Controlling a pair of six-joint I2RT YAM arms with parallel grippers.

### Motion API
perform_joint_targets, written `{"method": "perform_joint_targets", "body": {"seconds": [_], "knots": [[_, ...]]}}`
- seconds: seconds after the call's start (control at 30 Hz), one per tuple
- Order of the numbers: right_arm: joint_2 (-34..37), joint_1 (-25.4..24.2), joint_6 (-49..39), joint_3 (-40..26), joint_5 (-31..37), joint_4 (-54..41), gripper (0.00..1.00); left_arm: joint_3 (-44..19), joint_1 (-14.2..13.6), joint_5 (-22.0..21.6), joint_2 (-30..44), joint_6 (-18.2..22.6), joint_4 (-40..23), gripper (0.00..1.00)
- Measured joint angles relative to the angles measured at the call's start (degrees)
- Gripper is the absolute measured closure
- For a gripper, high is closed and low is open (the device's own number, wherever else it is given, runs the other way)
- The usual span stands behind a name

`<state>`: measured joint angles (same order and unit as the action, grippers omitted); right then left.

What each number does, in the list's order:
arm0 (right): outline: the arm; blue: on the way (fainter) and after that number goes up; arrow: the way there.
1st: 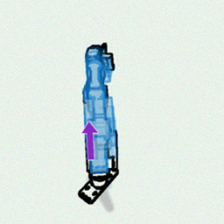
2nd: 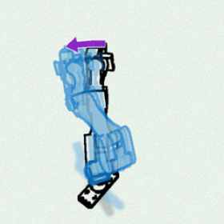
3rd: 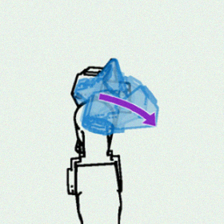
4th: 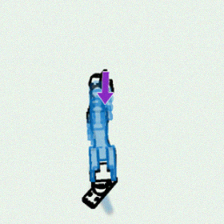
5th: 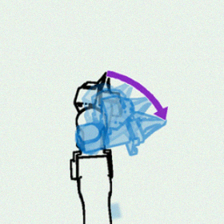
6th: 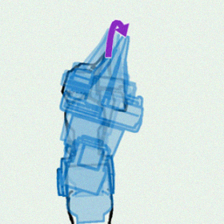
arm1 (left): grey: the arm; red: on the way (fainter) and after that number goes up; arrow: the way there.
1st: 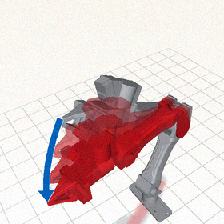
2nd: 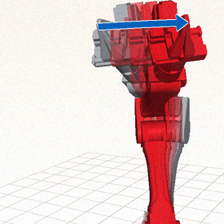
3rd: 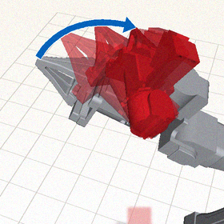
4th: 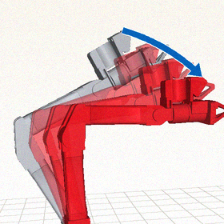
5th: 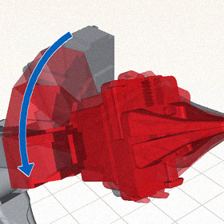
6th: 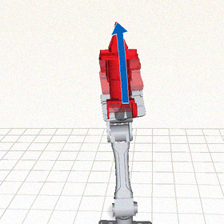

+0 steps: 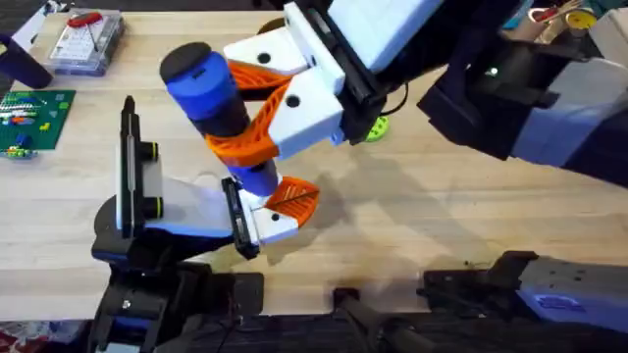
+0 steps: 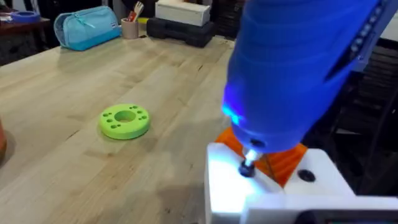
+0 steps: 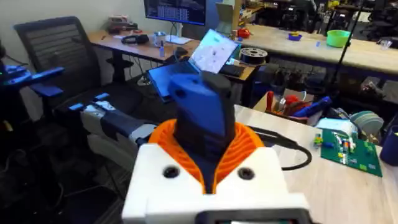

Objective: Pick up the gripper from the table and insert it into the empty holder that is missing its gripper. Then pick up a screw, insert it into the mounting hole, and use the screwdriver to tighten it. Finally, clean up the table by picking up the vegetable and placing it into the bucket.

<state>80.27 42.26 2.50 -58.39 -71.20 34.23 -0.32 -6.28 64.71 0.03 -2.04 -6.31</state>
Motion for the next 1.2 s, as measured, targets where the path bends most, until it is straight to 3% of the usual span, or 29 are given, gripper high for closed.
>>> {"method": "perform_joint_targets", "body": {"seconds": [1.2], "knots": [[0.00, 0.00, -1.03, -0.09, -0.04, 0.40, 0.961, 0.00, 0.00, -0.02, 0.02, 0.02, 0.04, 0.986]]}}
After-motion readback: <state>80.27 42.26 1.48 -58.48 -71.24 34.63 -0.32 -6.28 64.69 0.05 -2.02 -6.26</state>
